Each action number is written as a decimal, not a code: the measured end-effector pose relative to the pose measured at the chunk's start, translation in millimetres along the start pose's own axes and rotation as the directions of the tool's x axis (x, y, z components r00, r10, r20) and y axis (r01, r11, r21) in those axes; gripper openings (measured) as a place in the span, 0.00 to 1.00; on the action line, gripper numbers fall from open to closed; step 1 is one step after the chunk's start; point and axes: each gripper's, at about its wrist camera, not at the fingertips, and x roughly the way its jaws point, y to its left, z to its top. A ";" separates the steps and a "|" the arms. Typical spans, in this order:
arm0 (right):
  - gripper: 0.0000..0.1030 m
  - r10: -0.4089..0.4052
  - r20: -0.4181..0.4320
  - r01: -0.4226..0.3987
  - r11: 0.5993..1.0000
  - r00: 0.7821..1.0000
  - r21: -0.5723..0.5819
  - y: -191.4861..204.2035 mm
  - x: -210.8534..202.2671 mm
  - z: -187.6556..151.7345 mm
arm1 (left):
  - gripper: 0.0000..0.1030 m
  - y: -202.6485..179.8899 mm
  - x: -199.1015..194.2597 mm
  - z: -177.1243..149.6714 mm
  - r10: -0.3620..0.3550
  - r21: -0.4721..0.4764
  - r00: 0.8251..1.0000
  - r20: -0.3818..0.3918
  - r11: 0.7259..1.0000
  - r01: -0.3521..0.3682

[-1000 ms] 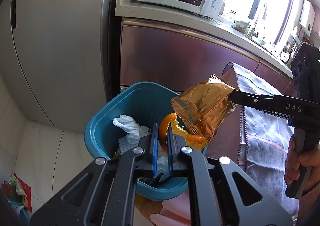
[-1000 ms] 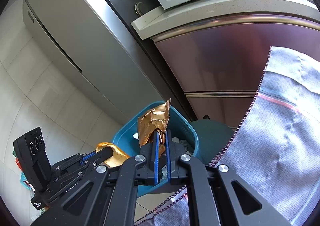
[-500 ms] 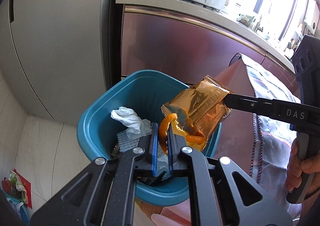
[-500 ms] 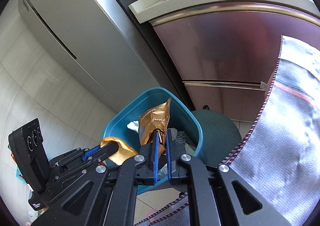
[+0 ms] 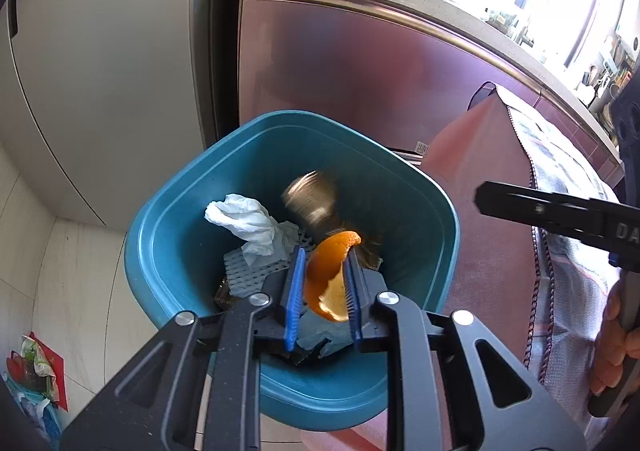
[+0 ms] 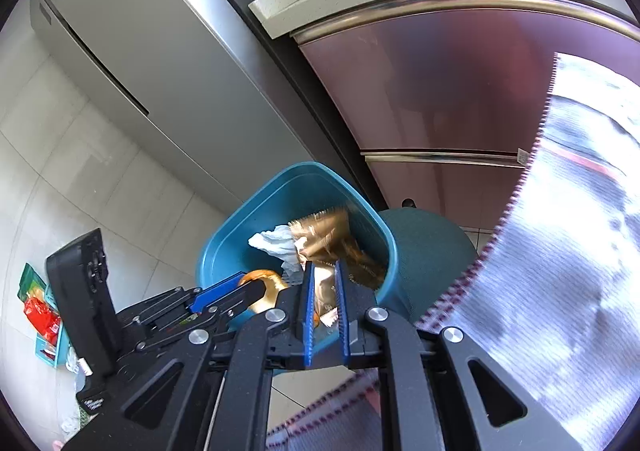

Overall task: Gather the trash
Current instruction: 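Open left tool over the teal bin while right tool drops the gold wrapper in, then move both open tools back over the last peel and clear wrapper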

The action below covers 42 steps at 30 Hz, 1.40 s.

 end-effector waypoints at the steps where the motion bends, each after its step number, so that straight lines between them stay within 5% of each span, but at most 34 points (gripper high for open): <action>1: 0.11 0.003 0.005 -0.003 1.000 1.000 0.003 -1.5 -3.7 -1.8 | 0.25 0.4 -0.9 -0.5 -0.001 -0.001 1.000 0.006 1.000 0.001; 16: 0.20 0.015 0.136 -0.010 0.999 0.991 -0.035 -9.6 -95.3 -36.7 | 0.36 -37.0 -53.4 1.7 -0.030 0.092 0.990 0.139 0.996 0.018; 23: 0.26 -0.051 0.248 0.063 0.997 0.967 -0.039 -28.1 -159.5 -66.3 | 0.39 -87.1 -94.3 -7.0 -0.161 0.208 0.967 0.199 0.971 0.119; 30: 0.28 -0.227 0.341 0.215 0.974 0.912 0.074 -77.6 -234.1 -111.8 | 0.42 -165.6 -107.3 -28.1 -0.330 0.351 0.933 0.145 0.899 0.263; 38: 0.29 -0.427 0.375 0.333 0.897 0.823 0.291 -157.5 -301.7 -152.3 | 0.43 -260.8 -96.2 -58.9 -0.466 0.446 0.885 -0.001 0.792 0.417; 42: 0.38 -0.491 0.364 0.364 0.857 0.791 0.364 -192.4 -320.2 -165.2 | 0.44 -303.5 -87.3 -72.1 -0.502 0.470 0.861 -0.085 0.742 0.478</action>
